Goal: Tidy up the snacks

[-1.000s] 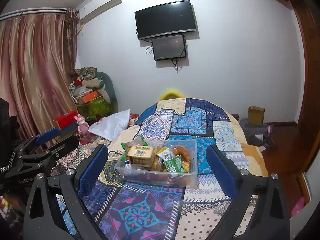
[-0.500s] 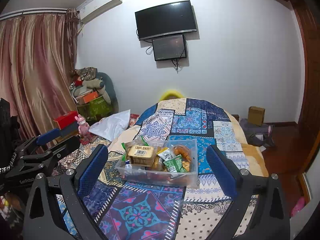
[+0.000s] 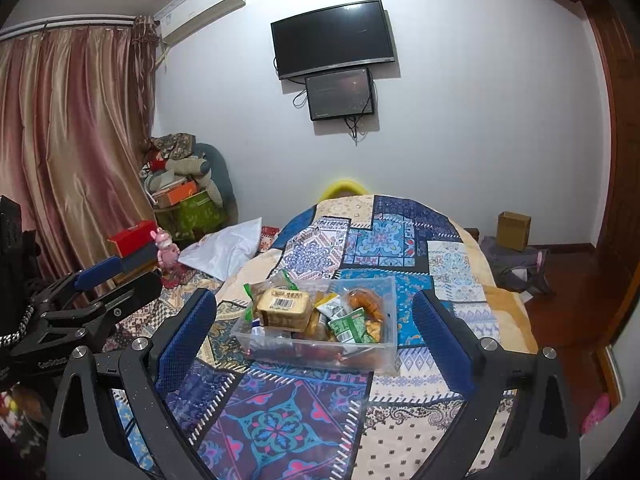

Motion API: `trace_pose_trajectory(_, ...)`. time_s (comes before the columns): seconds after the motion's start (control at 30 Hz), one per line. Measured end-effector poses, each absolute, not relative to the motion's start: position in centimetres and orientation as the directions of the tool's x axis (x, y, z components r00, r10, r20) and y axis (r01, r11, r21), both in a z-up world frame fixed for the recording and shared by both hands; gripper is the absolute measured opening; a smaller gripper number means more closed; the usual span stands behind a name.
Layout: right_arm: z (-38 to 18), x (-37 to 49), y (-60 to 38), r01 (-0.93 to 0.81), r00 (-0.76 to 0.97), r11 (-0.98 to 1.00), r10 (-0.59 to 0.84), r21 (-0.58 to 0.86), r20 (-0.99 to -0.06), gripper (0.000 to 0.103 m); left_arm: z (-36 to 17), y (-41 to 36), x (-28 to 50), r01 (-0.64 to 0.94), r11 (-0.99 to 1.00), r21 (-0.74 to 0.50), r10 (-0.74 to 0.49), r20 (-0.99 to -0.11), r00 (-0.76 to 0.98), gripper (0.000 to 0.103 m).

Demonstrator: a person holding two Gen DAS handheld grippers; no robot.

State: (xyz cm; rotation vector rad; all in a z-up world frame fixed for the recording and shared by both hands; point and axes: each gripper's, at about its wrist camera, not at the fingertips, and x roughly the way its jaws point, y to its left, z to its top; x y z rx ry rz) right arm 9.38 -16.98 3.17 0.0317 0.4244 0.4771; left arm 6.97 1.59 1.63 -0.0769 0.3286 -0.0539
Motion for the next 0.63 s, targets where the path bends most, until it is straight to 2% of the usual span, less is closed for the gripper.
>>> trace_pose_trajectory(0.27,2.95,9.37,-16.84,-0.444,0.8,0.888,0.452,0.117,-0.395,0.098,1.77,0.64,6.44,0.04,0.998,-0.046,-0.052,-0.302,0.952,0.102)
trace_pose_trajectory(0.63,2.82,9.33,-16.84,-0.447,0.798,0.887,0.454,0.117,-0.397,0.098,1.64,0.86,6.66,0.023,0.998,-0.061,-0.041,-0.315,0.948,0.102)
